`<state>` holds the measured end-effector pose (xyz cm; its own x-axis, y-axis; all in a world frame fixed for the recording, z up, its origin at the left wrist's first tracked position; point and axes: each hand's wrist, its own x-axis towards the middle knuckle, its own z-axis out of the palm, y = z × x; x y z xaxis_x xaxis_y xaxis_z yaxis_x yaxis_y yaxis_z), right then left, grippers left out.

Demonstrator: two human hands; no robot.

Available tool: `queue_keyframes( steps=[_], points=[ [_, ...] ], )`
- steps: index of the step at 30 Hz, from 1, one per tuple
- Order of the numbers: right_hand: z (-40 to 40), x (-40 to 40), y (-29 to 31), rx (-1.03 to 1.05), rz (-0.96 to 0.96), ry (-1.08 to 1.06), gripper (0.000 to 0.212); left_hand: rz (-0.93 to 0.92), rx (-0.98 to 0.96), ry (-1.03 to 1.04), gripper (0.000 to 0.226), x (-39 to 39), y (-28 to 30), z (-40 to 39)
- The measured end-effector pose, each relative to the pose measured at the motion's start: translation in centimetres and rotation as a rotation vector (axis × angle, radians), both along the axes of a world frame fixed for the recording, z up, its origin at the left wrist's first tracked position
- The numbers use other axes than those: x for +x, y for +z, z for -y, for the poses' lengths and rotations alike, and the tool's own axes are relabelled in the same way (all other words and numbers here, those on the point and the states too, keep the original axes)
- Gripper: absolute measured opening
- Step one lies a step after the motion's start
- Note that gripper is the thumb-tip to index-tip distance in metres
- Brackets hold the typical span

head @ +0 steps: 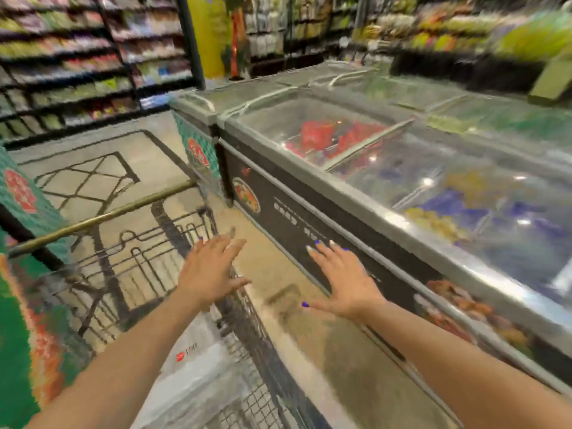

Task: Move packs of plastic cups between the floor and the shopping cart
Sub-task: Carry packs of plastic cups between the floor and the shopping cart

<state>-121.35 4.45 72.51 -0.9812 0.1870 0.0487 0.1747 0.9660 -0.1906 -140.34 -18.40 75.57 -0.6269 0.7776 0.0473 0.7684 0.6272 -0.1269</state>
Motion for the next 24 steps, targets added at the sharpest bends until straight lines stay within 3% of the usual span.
queue_keyframes(
  steps=[5, 12, 15, 24],
  points=[
    [-9.0, 18.0, 4.9, 0.045, -0.120, -0.277, 0.102, 0.005, 0.080, -0.269, 0.098, 11.4, 3.4, -14.4],
    [-14.8, 46.5, 7.9, 0.085, -0.065, -0.736, 0.103, 0.067, 0.264, -0.712, 0.107, 36.2, 5.7, -31.5],
    [-14.9, 58.0, 8.2, 0.106, -0.072, -0.931, 0.099, 0.101, 0.256, -0.888, 0.117, 47.2, 5.8, -36.6],
    [-7.7, 86.3, 9.6, 0.151, -0.011, -1.473, 0.097, 0.164, 0.196, -1.384, 0.102, 77.1, 6.3, -44.8]
  ],
)
